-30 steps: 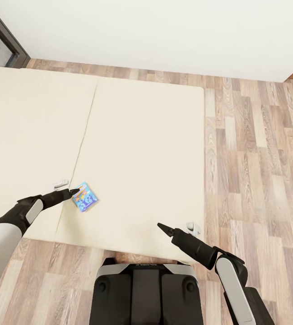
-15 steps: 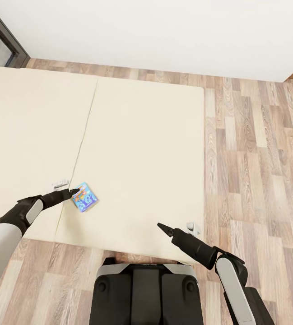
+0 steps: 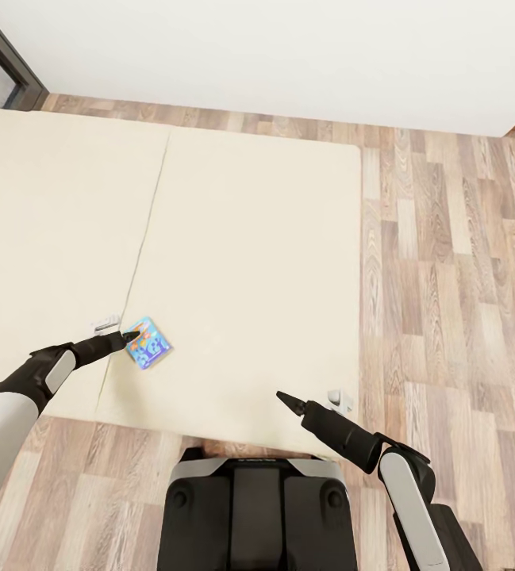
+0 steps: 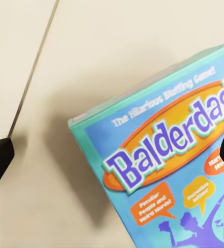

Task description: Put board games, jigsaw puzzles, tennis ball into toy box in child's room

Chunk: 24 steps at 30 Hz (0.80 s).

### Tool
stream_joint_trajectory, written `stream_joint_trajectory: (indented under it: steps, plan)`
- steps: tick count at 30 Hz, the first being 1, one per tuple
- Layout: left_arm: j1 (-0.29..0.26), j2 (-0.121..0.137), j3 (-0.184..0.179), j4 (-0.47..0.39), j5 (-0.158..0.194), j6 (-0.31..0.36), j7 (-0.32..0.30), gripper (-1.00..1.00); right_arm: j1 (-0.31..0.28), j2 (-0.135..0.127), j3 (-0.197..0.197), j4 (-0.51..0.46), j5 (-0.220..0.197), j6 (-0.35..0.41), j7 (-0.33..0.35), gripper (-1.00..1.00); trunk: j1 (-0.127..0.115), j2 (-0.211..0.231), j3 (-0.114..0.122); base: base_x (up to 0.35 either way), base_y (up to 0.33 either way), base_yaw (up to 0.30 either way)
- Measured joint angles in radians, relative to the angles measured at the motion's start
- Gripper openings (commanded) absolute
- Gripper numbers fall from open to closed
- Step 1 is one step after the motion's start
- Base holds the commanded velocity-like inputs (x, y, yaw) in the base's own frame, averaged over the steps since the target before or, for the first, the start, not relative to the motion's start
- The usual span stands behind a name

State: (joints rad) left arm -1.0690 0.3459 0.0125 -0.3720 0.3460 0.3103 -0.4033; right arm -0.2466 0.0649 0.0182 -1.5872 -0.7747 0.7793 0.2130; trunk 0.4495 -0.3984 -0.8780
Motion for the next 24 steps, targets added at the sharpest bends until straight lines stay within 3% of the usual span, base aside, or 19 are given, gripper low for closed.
stream_joint_trajectory:
  steps: [17, 24]
  plan:
    - [0.0, 0.0, 0.0, 0.0, 0.0, 0.0, -0.004, 1.0, 0.0, -0.001, 0.0, 0.0, 0.0, 0.0, 0.001, 1.0, 0.0, 0.0, -0.022, 0.0, -0.03, 0.0]
    - [0.001, 0.002, 0.0, 0.0, -0.003, -0.001, -0.104, 1.0, 0.0, -0.001, 0.0, 0.0, 0.0, 0.0, 0.001, 1.0, 0.0, 0.0, -0.023, 0.0, -0.03, 0.0]
